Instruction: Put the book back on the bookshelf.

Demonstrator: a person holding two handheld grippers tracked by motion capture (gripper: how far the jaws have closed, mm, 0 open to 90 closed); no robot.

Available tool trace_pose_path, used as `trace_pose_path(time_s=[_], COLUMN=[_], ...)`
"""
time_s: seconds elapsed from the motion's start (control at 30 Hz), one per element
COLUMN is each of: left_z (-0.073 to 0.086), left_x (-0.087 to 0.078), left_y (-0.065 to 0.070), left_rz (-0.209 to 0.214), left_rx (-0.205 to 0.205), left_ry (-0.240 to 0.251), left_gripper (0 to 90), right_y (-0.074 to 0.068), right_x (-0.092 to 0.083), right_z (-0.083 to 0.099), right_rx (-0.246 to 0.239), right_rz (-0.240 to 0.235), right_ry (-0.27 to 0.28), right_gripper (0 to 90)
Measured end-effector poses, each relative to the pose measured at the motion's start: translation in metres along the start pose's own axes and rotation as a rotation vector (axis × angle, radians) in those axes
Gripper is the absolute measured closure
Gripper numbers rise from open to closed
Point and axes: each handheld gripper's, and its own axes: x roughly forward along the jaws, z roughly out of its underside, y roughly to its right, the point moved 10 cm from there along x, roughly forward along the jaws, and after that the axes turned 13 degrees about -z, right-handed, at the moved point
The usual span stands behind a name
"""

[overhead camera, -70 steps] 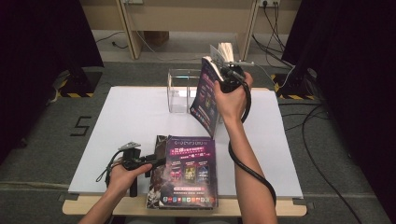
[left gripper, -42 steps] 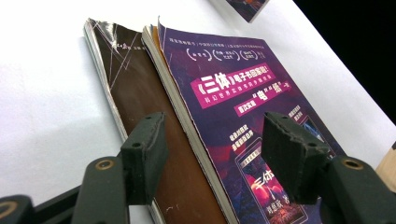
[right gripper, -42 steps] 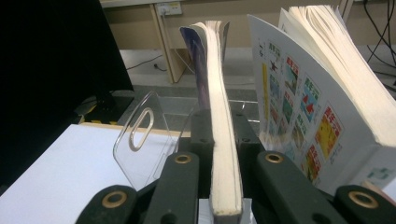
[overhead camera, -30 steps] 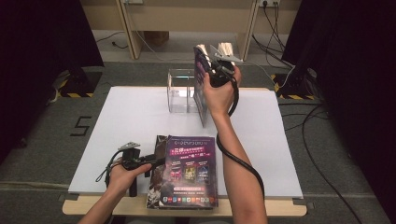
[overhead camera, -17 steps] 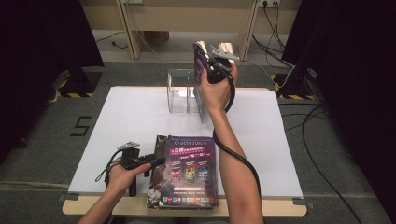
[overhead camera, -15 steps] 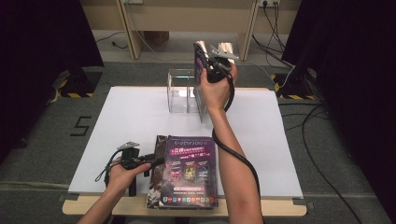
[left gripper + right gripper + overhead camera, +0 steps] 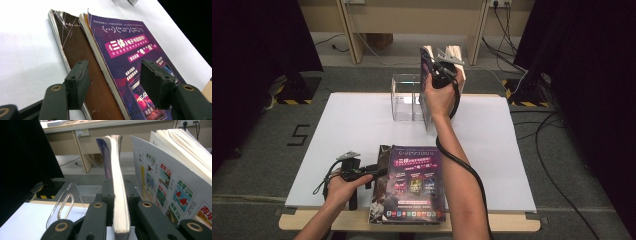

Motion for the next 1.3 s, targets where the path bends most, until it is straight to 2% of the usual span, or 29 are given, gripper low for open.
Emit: trace_pose_path(time_s=[0.13,0.23,0.33,0.47,0.57,0.8,0.97,1.3], left_z=[0.0008,0.0015,0.0019,0.0018,0.003,0.0022,0.0017,0.0018], left_x=[0.0002,0.0013,0.0012,0.0006,0.0013,0.0006,0.0003,0.0001], left_y=[0.0006,0.0009,0.0013,0.002,0.0032,0.0024,0.0017,0.0026], left_rz=[0.002,0.004,0.004,0.003,0.007,0.004,0.004,0.005], left_rx=[0.003,0.001,0.002,0.003,0.004,0.006,0.002,0.005], left_ry=[-0.002,-0.005,-0.005,-0.005,-0.009,-0.007,-0.006,-0.005], left_gripper=[39.6,39.6,39.6,39.6,39.6,39.5,39.6,39.6], right_y=[0.001,0.0034,0.0031,0.0043,0.0051,0.0075,0.0074,0.0077], right_x=[0.0012,0.0017,0.0005,-0.0011,-0.0025,0.0006,0.005,0.0041], right_z=[-0.0012,0.0015,0.0029,0.003,0.0007,0.0003,0.0014,0.0012], right_rx=[0.012,-0.006,-0.004,0.014,0.007,0.035,0.038,0.032], right_rz=[0.007,0.023,0.023,0.011,0.01,-0.006,0.004,0.03], right_ry=[0.008,0.014,0.008,-0.036,-0.06,-0.101,-0.117,-0.098], right_gripper=[82.8,82.6,81.9,78.6,76.5,73.7,75.7,82.4])
